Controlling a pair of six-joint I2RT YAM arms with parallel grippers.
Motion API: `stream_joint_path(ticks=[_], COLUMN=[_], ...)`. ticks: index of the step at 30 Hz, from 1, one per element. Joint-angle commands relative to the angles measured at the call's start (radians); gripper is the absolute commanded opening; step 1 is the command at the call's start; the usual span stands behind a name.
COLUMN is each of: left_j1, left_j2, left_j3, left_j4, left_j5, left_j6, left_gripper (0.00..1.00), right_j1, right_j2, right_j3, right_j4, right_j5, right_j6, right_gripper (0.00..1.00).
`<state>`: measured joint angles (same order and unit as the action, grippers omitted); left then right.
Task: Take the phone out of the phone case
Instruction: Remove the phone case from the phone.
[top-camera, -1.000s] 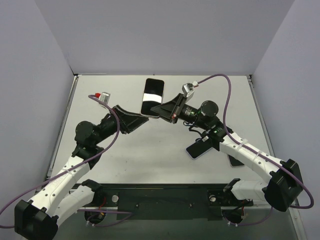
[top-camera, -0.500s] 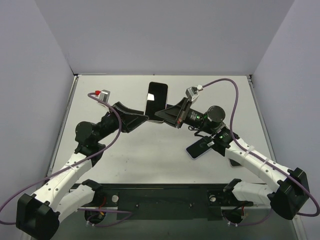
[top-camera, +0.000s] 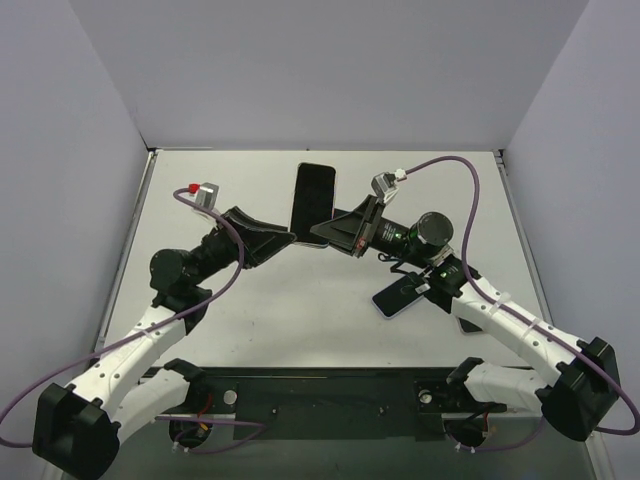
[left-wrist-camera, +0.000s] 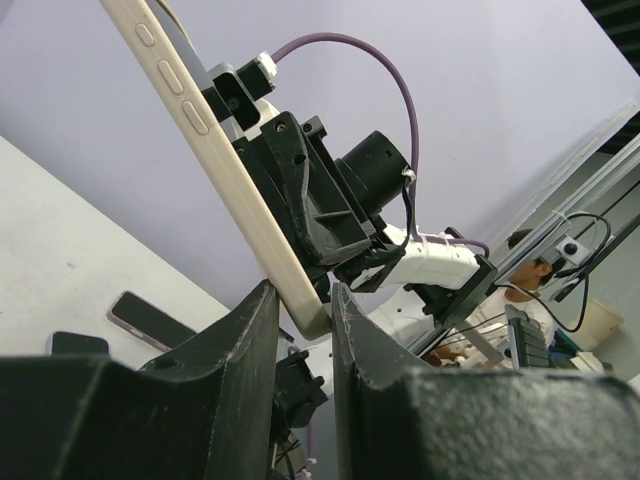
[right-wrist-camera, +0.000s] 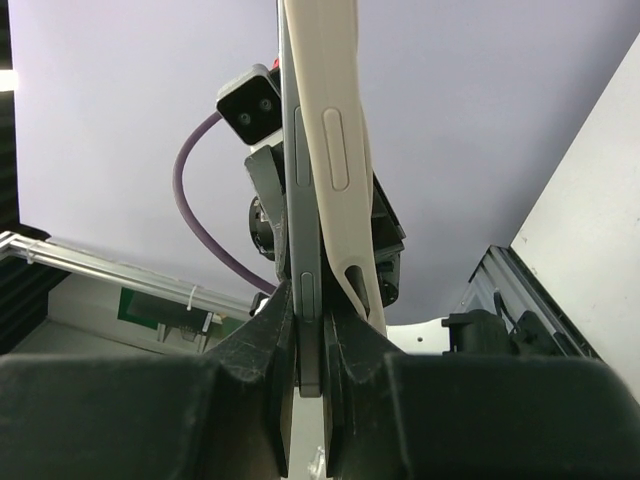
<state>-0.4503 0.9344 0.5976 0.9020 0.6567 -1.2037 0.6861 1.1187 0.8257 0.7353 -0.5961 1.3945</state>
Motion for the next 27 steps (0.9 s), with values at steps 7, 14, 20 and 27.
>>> stream_joint_path(ticks=[7,14,20,27], left_j1=[-0.019,-0.025,-0.031,-0.027], left_j2=[-0.039,-0.094,-0.137,-0.091], left_j3=[0.051,0.065,0.120,0.104], left_j4=[0.029,-0.159,-0.707,-0.649], left_j5=[0.101,0.288,0.216,0.038], left_j6=[0.185,0.555,1.173,1.022], left_gripper=[0.16,0.06,0.00,0.00], right_j1=[-0.008,-0.022,-0.019,-0.034], right_j2=[-0.002,0.030,0.053,-0.029], right_j3=[0.049,0.058,0.084,0.099], right_j4=[0.145,0.308,0.446,0.231], right_j5=[0.001,-0.014,-0.047,-0.080], right_j6=[0.110,0.271,0.425,0.295], right_gripper=[0.00,0.00,0.00,0.00])
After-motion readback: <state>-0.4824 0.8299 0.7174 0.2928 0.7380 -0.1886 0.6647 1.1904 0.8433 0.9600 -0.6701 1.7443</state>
